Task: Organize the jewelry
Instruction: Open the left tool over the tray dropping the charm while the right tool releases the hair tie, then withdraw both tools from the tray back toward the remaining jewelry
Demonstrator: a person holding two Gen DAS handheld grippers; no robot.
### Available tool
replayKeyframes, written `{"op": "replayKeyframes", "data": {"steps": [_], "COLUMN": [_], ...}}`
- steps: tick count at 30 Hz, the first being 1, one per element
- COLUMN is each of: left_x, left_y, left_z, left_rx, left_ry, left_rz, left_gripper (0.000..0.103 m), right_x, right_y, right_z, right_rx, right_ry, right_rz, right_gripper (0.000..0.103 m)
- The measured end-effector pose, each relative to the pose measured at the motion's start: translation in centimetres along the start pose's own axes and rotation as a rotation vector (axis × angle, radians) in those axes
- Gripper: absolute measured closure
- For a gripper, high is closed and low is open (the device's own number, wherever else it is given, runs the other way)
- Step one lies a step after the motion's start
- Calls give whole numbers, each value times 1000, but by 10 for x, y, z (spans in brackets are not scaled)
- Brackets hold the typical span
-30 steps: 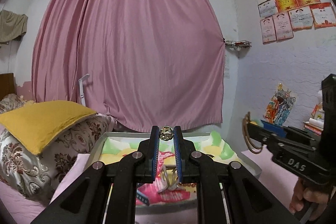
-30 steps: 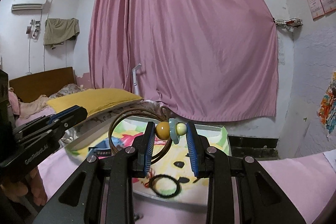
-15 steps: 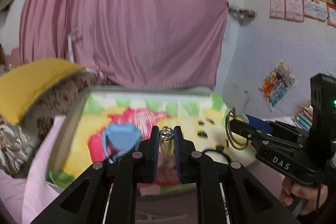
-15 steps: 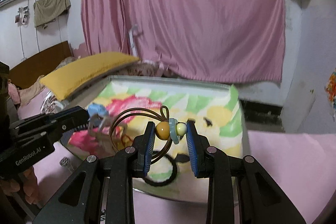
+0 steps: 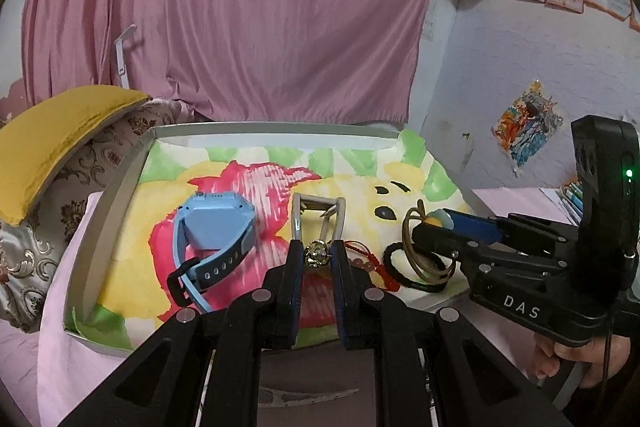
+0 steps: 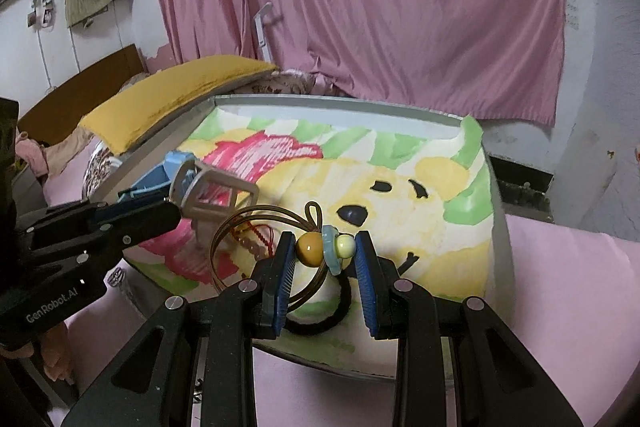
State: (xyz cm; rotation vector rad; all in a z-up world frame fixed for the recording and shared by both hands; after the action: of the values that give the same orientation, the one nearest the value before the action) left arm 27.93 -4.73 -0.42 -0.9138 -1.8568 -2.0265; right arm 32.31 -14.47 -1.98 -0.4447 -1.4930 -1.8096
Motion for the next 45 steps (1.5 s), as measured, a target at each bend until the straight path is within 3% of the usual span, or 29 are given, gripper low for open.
{"op": "replayKeyframes", "data": {"steps": [13, 20, 24, 29, 31, 34, 37, 41, 45], "left_x": [-13, -15, -15, -11, -8, 2, 13, 28, 39], "left_y": [-6, -8, -9, -7, -6, -1, 3, 8, 8], "left_z": [0, 2, 3, 3, 3, 5, 6, 10, 17], "left_rx": [-11, -6, 3, 1, 3, 10, 11, 36, 51], "left_ry": [-3, -4, -5, 1, 1, 4, 20, 45, 82], "left_rz": [90, 101, 100, 78, 60, 8, -55, -133, -173], "left_gripper": [90, 90, 90, 89, 84, 73, 65, 26, 7], "right_x": [-6, -7, -8, 1, 8, 24, 38, 55, 68], "right_y": [-4, -4, -6, -4, -1, 6, 11, 14, 14], "right_z": [2, 1, -2, -3, -5, -10, -14, -16, -15], "right_rx": [5, -6, -22, -27, -30, -49, -59, -58, -42], "right_ry": [9, 11, 16, 6, -4, -10, -26, -30, -56], "right_rz": [47, 57, 63, 23, -12, -95, -170, -254, -315], "right_gripper": [76, 76, 64, 63, 62, 50, 48, 28, 15]}}
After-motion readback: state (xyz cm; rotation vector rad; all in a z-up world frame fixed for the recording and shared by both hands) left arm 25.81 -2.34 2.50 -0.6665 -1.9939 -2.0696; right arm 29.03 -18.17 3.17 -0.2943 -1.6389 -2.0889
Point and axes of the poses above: each gripper's, at about its wrist camera, not at the fingertips, and x roughly against the way its jaws point, z to its left, y to its top, the point moved 6 cm from there along -x, roughly the way its jaws point, and after that the axes turned 11 degrees about -x, right-handed, at the moved point
